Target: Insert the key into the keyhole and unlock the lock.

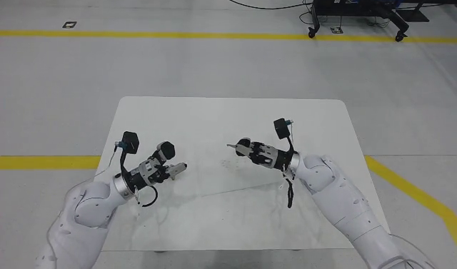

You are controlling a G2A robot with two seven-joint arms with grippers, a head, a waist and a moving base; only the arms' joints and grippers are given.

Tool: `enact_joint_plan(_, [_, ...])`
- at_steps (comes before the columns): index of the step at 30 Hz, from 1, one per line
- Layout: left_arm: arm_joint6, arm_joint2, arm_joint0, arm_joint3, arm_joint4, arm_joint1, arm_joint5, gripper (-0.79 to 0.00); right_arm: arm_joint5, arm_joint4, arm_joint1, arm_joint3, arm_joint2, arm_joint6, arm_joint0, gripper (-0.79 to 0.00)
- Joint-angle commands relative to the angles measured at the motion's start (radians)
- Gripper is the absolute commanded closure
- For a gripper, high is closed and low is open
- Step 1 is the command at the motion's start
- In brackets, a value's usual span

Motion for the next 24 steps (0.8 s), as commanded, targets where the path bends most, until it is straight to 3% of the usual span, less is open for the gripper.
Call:
enact_joint_plan(1, [0.0, 0.0, 0.0, 0.0, 0.0, 0.0, 0.0, -0.785, 0.0, 0.0, 0.0, 0.0, 0.0, 0.0, 0.0, 0.0])
enact_joint_plan(7, [0.044, -0.069, 0.004, -0.117, 0.257, 0.006, 0.077, -0.785, 0.0, 0.0, 0.0, 0.0, 0.0, 0.0, 0.0, 0.0])
enact_joint_plan(11, [0.058, -0.177, 0.092, -0.249, 0.562, 0.019, 0.14, -0.785, 0.0, 0.0, 0.0, 0.0, 0.0, 0.0, 0.0, 0.0])
enact_joint_plan(14, [0.068, -0.212, 0.181, -0.346, 0.744, 0.023, 0.184, -0.785, 0.0, 0.0, 0.0, 0.0, 0.0, 0.0, 0.0, 0.0])
enact_joint_plan(19, [0.044, -0.155, 0.265, -0.401, 0.896, 0.023, 0.204, -0.785, 0.0, 0.0, 0.0, 0.0, 0.0, 0.0, 0.0, 0.0])
enact_joint_plan(24, [0.013, -0.082, 0.237, -0.339, 0.899, 0.014, 0.296, -0.773, 0.0, 0.0, 0.0, 0.0, 0.0, 0.0, 0.0, 0.0])
